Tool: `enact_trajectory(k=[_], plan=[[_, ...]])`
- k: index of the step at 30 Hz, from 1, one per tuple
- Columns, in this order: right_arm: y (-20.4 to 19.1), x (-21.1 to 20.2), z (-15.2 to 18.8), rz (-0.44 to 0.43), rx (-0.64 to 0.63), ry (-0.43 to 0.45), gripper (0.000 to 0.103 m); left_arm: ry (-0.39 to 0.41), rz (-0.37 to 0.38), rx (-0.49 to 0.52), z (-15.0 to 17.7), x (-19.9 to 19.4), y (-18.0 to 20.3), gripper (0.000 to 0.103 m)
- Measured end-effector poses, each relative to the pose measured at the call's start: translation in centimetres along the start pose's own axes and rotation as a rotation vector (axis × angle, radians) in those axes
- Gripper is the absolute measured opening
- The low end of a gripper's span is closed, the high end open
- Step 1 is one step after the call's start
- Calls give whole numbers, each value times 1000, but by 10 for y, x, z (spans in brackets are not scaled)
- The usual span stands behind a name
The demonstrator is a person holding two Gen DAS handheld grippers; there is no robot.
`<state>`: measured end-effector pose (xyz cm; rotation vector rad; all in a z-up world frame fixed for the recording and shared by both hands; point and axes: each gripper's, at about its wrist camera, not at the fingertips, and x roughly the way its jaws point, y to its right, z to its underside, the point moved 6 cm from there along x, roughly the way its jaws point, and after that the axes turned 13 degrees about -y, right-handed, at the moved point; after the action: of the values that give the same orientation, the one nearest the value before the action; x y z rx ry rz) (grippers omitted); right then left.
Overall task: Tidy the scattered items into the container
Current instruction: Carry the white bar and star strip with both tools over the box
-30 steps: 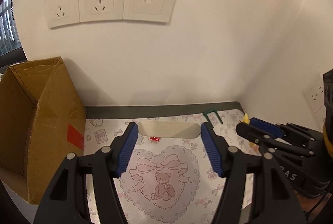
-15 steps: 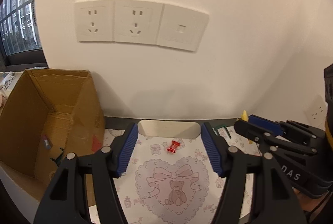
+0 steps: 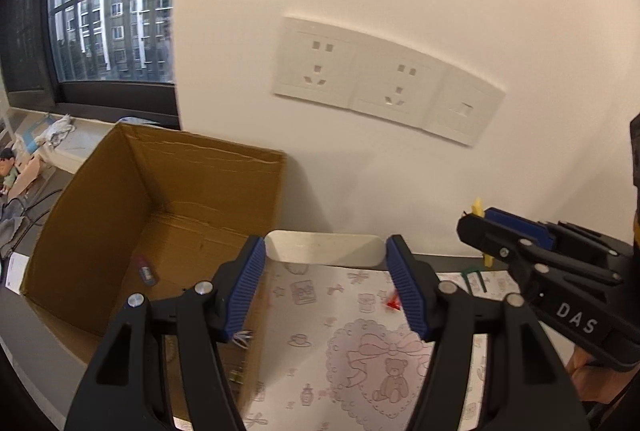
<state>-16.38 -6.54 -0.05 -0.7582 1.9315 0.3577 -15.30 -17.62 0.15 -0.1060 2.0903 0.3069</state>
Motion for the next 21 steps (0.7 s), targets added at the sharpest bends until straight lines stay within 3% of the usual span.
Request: enact_trajectory(k=[9, 21], plan=[[-63, 16, -20, -41, -107, -11, 30, 21, -29, -106, -3, -7, -64, 61], [-132, 48, -30, -92, -179, -43, 30, 2, -60, -218, 18, -3, -136, 61]])
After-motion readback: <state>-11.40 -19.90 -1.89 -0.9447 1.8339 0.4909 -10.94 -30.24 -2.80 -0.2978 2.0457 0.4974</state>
